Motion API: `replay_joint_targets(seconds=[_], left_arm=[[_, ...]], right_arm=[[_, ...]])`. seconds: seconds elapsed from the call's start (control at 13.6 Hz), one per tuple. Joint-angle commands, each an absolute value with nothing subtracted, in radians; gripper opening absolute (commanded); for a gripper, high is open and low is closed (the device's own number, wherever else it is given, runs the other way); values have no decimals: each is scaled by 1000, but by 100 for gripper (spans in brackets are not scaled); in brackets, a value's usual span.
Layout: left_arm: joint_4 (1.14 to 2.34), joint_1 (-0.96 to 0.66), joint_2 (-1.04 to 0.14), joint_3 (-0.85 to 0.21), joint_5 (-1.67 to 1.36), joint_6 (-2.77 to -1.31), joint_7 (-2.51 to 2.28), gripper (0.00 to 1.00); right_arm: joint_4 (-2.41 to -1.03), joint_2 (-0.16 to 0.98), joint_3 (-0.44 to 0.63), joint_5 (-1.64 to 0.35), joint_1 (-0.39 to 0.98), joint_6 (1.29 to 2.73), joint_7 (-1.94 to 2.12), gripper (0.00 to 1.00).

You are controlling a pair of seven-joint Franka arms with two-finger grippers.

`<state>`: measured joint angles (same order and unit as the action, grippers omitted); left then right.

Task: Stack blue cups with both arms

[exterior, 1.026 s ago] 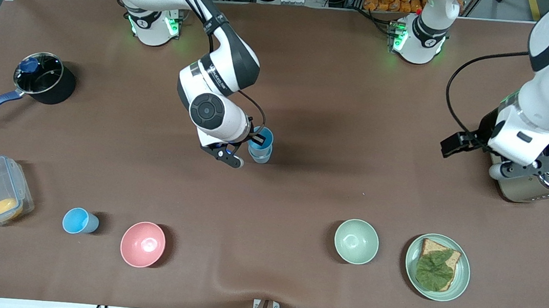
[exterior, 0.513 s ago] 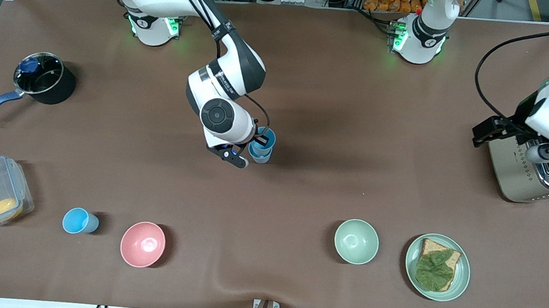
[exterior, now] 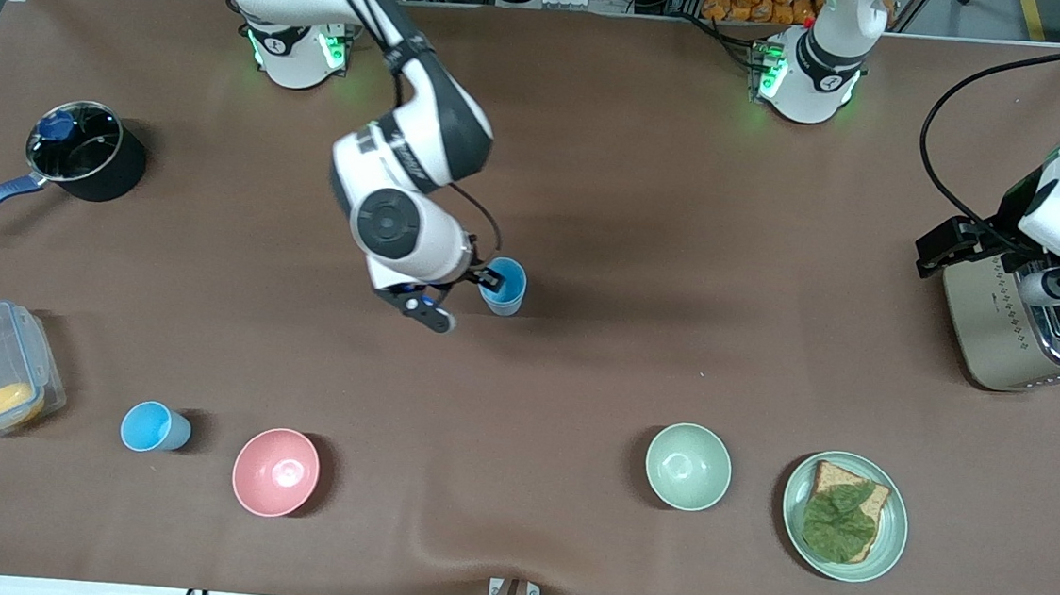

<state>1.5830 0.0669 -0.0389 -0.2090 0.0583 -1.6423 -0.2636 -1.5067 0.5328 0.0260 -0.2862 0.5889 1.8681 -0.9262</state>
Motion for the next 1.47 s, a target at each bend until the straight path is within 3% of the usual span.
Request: replay_joint_targets(seconds=[0.0, 0.22, 0.51, 0.88, 1.1, 1.39], left_arm=[[1603, 66, -12, -206, 54, -1637, -250, 100], [1603, 66, -15, -206, 52, -1637, -249, 100], [1601, 66, -15, -209, 49, -1637, -252, 100], [1600, 61, -20, -213, 49, -1608, -285, 100], [1600, 66, -9, -215, 20, -1591, -278, 100], [1605, 67, 17, -213, 18, -1562, -262, 100]], right_arm=[[-1526, 421, 11, -270, 464, 1757, -783, 100], [-1554, 362, 12, -181, 341, 1675, -623, 100], [-1644, 255, 14, -161, 187, 1669, -349, 100], [-1776, 40, 12, -84, 72, 1669, -71, 100], [-1773, -43, 11, -26, 31, 1658, 58, 100], [-1672, -49, -17, 0, -35, 1551, 118, 100]])
